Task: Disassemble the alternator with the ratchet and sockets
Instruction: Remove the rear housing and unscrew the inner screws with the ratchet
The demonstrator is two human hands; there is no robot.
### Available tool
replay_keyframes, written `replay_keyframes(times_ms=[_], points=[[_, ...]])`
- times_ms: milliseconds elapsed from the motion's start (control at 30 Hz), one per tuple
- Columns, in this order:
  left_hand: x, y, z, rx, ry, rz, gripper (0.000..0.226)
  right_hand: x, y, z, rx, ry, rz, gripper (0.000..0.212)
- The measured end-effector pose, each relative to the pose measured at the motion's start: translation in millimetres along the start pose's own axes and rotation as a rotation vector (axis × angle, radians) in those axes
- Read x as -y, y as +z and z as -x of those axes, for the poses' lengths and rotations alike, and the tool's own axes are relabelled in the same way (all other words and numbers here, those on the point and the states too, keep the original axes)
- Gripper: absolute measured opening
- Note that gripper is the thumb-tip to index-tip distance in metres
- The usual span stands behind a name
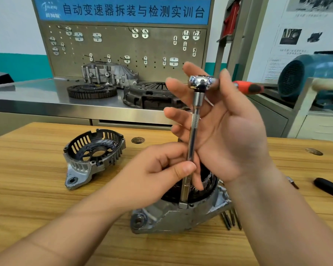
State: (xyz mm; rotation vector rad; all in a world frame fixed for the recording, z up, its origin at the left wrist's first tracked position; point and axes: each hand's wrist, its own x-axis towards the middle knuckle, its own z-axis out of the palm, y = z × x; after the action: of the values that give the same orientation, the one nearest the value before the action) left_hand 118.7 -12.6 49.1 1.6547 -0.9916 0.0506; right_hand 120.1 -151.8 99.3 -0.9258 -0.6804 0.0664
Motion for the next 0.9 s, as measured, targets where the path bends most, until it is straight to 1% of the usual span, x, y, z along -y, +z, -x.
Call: replay_keyframes(times_ms=[33,100,133,167,200,233,300,400,467,500,567,633,700,733,767,833,900], points=[[1.7,0.8,0.6,-0.023,0.011,0.006,0.012,-0.4,0.5,0.6,-0.004,-0.076,0.073,0.034],[3.6,3.0,2.1,-0.051,0.028,0.014,0.013,0.0,2.0,3.3,-0.027,-0.318,0.324,0.025],[4.1,4.3,2.9,-0.062,0.031,0.014,0.013,-0.5,2.2,4.5,-0.021,-0.432,0.445,0.023],[4.4,5.3,3.5,-0.074,0.033,0.014,0.014,-1.3,2.4,5.5,-0.007,-0.504,0.528,0.024],[4.6,6.3,3.6,-0.083,0.030,0.015,0.015,-1.4,3.2,5.7,-0.001,-0.522,0.552,0.024],[4.6,7.1,3.9,-0.087,0.023,0.019,0.017,-1.2,4.7,5.3,0.002,-0.496,0.521,0.024],[4.6,7.8,4.3,-0.077,0.011,0.023,0.020,-0.3,8.8,4.4,0.000,-0.381,0.373,0.025],[3.0,7.0,5.2,-0.030,0.012,0.021,0.019,-1.0,6.7,3.3,-0.034,-0.160,0.146,0.038],[2.5,6.2,5.3,-0.008,0.009,0.018,0.015,-3.6,5.9,3.1,-0.042,-0.077,0.081,0.045],[2.6,5.8,5.1,-0.006,0.004,0.020,0.015,-5.1,5.9,3.1,-0.041,-0.076,0.070,0.046],[3.1,5.8,5.3,-0.020,-0.009,0.043,0.016,-5.0,7.2,3.8,-0.027,-0.161,0.100,0.036],[3.3,5.9,5.6,-0.043,-0.013,0.066,0.020,0.1,8.7,3.7,-0.008,-0.304,0.217,0.025],[2.9,6.1,5.7,-0.055,-0.016,0.066,0.018,6.1,9.6,3.5,0.045,-0.396,0.388,0.025],[2.5,6.2,5.7,-0.060,-0.017,0.062,0.018,7.7,10.0,3.3,0.071,-0.401,0.447,0.027],[2.2,6.3,5.9,-0.063,-0.022,0.056,0.018,7.7,10.7,3.5,0.086,-0.387,0.458,0.027],[1.8,7.0,6.0,-0.067,-0.027,0.024,0.025,6.2,9.9,4.4,0.102,-0.346,0.347,0.023],[0.9,8.3,6.3,-0.054,-0.030,0.007,0.025,5.3,8.8,4.1,0.067,-0.278,0.221,0.030]])
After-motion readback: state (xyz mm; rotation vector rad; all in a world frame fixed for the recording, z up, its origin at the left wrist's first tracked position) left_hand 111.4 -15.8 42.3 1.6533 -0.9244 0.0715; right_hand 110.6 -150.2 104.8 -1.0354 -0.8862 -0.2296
